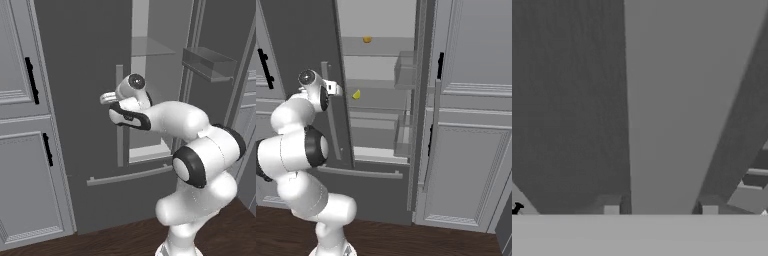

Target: Grab a lemon wedge from the fridge and one ice cube from the ice bowl, and put them in the glass of lemonade.

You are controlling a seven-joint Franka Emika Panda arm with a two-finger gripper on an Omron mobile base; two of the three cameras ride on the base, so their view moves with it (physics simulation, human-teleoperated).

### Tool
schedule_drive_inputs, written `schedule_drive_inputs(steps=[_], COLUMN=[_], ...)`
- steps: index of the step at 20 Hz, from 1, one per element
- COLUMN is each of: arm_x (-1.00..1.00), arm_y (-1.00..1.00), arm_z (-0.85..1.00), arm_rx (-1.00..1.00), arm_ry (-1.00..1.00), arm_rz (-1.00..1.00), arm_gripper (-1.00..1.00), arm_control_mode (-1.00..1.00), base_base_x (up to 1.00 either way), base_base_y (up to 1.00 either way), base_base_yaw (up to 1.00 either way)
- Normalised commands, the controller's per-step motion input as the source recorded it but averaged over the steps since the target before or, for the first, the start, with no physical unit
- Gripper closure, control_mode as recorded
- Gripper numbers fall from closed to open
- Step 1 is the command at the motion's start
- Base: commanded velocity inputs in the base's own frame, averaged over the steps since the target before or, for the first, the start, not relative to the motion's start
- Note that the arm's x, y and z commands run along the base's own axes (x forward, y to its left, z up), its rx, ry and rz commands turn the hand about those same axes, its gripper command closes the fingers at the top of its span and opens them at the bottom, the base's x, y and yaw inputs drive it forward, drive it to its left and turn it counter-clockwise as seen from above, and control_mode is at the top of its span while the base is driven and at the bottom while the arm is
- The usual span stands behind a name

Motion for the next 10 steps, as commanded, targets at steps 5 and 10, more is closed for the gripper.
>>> schedule_drive_inputs(steps=[5, 10], arm_x=[-0.81, -0.90], arm_y=[0.52, 0.56], arm_z=[0.67, 0.53], arm_rx=[-0.02, -0.08], arm_ry=[0.00, 0.02], arm_rz=[0.08, 0.09], arm_gripper=[1.00, 1.00], arm_control_mode=[-1.00, -1.00], base_base_x=[0.00, 0.00], base_base_y=[0.00, 0.00], base_base_yaw=[0.00, 0.00])
